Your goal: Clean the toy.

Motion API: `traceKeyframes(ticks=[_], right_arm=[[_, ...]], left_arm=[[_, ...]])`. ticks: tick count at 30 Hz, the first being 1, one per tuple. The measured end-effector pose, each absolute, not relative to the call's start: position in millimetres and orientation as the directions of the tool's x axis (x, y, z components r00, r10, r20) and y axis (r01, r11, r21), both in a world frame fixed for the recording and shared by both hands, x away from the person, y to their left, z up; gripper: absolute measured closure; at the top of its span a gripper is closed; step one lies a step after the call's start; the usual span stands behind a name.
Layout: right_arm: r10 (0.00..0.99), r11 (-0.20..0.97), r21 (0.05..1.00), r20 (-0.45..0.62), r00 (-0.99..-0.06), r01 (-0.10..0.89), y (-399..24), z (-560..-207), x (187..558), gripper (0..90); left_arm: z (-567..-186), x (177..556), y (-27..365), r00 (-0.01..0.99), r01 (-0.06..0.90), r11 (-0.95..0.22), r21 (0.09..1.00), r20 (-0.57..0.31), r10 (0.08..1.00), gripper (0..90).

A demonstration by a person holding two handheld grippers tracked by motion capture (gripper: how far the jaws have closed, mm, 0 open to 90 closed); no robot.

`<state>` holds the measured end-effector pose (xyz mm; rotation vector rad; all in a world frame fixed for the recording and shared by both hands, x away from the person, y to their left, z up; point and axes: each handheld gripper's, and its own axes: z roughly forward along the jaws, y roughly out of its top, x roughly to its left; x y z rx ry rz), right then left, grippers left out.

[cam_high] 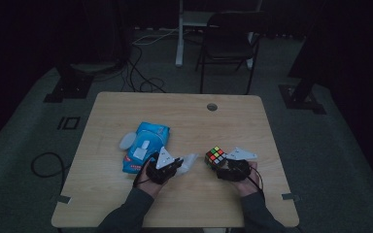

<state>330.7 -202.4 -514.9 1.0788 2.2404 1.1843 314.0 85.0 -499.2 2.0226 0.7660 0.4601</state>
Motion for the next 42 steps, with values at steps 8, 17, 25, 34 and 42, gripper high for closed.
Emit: traceKeyframes(ticks=[8,17,25,34,42], right_arm=[[0.777,0.356,0.82,0.007,-0.629,0.448,-206.8,-521.9,329.2,34.7],[0.774,0.373,0.817,-0.013,-0.633,0.44,-205.5,-527.9,328.3,34.7],[0.773,0.378,0.816,-0.018,-0.634,0.438,-206.9,-531.2,328.4,34.6],[0.771,0.382,0.814,-0.021,-0.637,0.437,-208.4,-535.1,328.9,34.6],[0.771,0.388,0.808,-0.021,-0.636,0.444,-208.6,-538.0,329.4,34.6]], left_arm=[[-516.3,311.7,83.3,0.733,0.363,-0.428,0.828,0.03,0.68,86.7],[-530.3,309.7,84.5,0.725,0.385,-0.447,0.808,0.035,0.688,86.2],[-536.5,305.4,86.2,0.724,0.395,-0.459,0.796,0.038,0.688,85.1],[-537.2,304.3,88.1,0.723,0.405,-0.458,0.791,0.03,0.69,81.8],[-536.8,304.5,88.9,0.732,0.413,-0.445,0.795,0.002,0.682,69.2]])
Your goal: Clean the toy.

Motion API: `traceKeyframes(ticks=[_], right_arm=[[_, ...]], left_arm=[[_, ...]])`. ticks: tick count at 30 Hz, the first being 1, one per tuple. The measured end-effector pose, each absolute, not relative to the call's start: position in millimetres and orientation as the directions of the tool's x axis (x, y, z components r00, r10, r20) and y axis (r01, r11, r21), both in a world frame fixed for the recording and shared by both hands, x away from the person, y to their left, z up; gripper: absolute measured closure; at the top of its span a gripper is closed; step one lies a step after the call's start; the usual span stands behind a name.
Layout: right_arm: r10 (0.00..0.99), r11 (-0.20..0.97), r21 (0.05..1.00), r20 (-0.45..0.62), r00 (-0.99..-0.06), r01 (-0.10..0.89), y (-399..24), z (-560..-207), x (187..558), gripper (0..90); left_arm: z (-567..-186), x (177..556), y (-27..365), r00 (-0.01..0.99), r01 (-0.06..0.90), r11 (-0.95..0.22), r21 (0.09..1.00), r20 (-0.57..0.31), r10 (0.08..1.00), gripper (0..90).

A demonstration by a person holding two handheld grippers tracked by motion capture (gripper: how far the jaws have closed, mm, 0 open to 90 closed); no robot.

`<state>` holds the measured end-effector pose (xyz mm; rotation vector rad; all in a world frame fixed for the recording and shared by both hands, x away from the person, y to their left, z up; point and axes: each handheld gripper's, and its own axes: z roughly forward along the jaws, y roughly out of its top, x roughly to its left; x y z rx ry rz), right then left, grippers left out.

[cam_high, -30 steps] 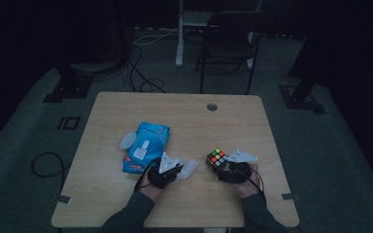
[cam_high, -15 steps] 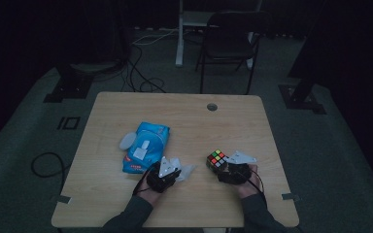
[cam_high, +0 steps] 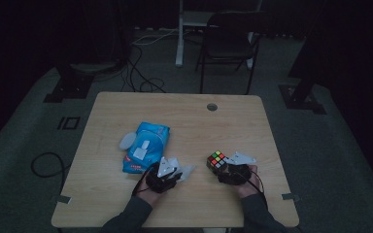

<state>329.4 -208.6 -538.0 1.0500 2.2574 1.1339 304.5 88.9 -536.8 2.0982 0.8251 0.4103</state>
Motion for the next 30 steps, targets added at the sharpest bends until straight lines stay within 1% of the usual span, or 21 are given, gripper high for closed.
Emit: traceKeyframes(ticks=[2,3,5,6,10,13,21,25,30], right_arm=[[0.771,0.387,0.808,-0.02,-0.637,0.443,-208.6,-538.2,329.4,34.5],[0.771,0.384,0.809,-0.017,-0.637,0.444,-208.8,-538.5,329.5,34.4],[0.764,0.387,0.808,-0.011,-0.645,0.444,-209.4,-538.6,329.8,34.2],[0.77,0.381,0.807,-0.007,-0.638,0.451,-209.2,-537.8,329.6,26.4],[0.775,0.365,0.814,0.002,-0.632,0.451,-211.6,-535.5,328.9,19.4],[0.775,0.353,0.827,0.004,-0.632,0.438,-213.5,-532.0,326.5,16.6],[0.784,0.301,0.863,0.018,-0.62,0.406,-223.4,-518.2,319.1,15.8],[0.796,0.276,0.873,0.028,-0.604,0.403,-230.6,-514.0,318.8,16.2],[0.806,0.26,0.877,0.033,-0.591,0.404,-240.0,-511.7,318.7,19.1]], left_arm=[[-536.6,304.4,89.1,0.732,0.413,-0.444,0.795,0.0,0.681,66.3],[-536.5,304.2,89.3,0.733,0.415,-0.441,0.796,-0.005,0.68,66.3],[-536.3,304.2,89.7,0.735,0.416,-0.438,0.797,-0.012,0.678,62.5],[-535.7,303.7,90.3,0.735,0.42,-0.429,0.8,-0.021,0.678,60.8],[-534.0,303.2,91.9,0.736,0.421,-0.423,0.803,-0.029,0.677,58.7],[-531.0,302.5,93.3,0.735,0.416,-0.415,0.81,-0.03,0.678,57.1],[-518.0,300.8,98.3,0.735,0.395,-0.391,0.831,-0.031,0.677,52.1],[-514.0,300.6,103.1,0.73,0.391,-0.383,0.837,-0.028,0.683,51.8],[-510.6,300.6,112.9,0.715,0.393,-0.368,0.843,-0.028,0.699,51.7]])
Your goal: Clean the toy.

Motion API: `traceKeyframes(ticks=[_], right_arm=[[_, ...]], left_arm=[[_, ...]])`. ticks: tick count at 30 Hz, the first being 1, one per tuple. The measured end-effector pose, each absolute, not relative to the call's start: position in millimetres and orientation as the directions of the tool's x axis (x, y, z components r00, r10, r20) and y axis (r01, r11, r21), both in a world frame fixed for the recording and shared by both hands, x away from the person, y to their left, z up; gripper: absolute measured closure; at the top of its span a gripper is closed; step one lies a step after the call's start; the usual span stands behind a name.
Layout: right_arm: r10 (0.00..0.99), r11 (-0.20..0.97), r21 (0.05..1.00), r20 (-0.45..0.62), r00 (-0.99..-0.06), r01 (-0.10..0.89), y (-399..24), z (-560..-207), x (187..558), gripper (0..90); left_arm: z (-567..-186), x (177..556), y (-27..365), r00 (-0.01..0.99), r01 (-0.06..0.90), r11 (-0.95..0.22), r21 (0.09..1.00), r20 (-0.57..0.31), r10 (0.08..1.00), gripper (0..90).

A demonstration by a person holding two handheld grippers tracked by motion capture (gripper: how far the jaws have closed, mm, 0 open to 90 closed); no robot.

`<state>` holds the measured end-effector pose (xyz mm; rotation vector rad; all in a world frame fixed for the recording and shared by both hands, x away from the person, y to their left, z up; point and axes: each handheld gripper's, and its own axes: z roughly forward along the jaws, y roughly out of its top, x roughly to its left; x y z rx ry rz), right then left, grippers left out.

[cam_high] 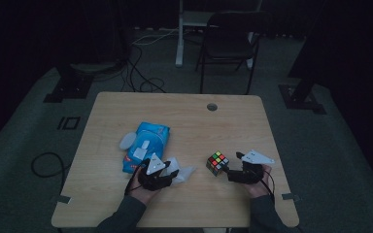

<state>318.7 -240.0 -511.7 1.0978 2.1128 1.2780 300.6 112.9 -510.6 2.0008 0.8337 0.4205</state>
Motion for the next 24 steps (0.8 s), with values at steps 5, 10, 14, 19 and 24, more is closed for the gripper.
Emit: traceKeyframes(ticks=[5,10,14,19,24], right_arm=[[0.826,0.238,0.88,0.04,-0.563,0.411,-250.2,-510.4,318.4,20.4],[0.837,0.223,0.879,0.048,-0.544,0.421,-258.5,-510.7,318.4,22.3],[0.84,0.222,0.877,0.05,-0.541,0.427,-262.1,-511.7,318.5,23.1],[0.844,0.216,0.874,0.056,-0.533,0.434,-265.9,-513.4,318.5,23.5],[0.848,0.21,0.874,0.06,-0.527,0.438,-268.1,-514.2,318.6,23.6]], left_arm=[[-510.8,299.9,123.0,0.696,0.405,-0.351,0.845,-0.036,0.717,51.8],[-511.4,297.7,134.1,0.683,0.41,-0.339,0.847,-0.039,0.729,52.3],[-511.3,296.9,138.0,0.68,0.411,-0.333,0.849,-0.042,0.732,52.9],[-509.5,296.6,141.8,0.676,0.414,-0.315,0.854,-0.057,0.735,52.9],[-509.2,294.5,145.2,0.673,0.415,-0.309,0.856,-0.06,0.737,52.9]])
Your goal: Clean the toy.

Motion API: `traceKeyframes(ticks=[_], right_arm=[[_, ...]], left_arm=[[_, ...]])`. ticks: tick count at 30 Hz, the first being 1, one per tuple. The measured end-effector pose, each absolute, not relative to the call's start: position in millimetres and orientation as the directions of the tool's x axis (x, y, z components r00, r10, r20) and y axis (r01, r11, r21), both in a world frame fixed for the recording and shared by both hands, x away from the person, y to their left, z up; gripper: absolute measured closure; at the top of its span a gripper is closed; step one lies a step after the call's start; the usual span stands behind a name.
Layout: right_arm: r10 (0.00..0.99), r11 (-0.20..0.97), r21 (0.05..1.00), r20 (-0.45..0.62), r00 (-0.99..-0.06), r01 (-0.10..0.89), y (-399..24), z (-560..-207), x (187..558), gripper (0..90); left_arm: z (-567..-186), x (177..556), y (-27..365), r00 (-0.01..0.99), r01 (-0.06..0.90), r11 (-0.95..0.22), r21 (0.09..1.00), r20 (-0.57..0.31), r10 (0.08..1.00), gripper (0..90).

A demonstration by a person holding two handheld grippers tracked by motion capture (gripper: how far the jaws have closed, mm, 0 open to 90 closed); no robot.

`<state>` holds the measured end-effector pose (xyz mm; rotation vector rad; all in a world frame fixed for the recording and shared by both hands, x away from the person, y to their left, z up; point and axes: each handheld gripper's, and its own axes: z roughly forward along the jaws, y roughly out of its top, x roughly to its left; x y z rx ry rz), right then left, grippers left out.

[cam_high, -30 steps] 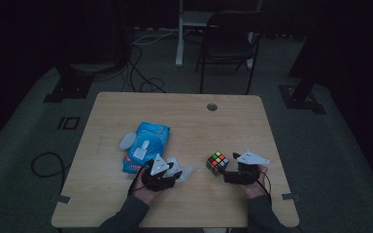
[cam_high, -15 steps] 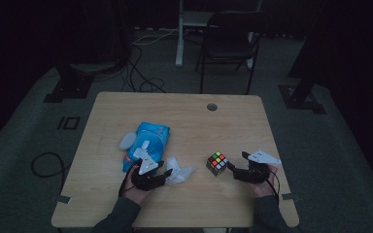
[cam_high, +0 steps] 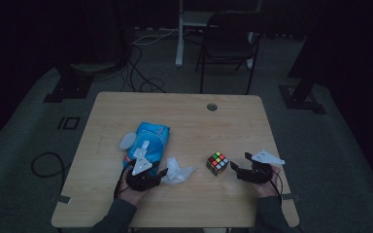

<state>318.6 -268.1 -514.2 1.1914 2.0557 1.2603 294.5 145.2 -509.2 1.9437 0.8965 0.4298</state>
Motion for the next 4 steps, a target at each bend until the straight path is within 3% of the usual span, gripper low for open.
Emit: traceKeyframes(ticks=[4], right_arm=[[0.847,0.212,0.874,0.059,-0.528,0.438,-269.5,-514.2,319.1,23.8]], left_arm=[[-508.4,293.1,148.0,0.669,0.414,-0.298,0.86,-0.066,0.74,53.0]])
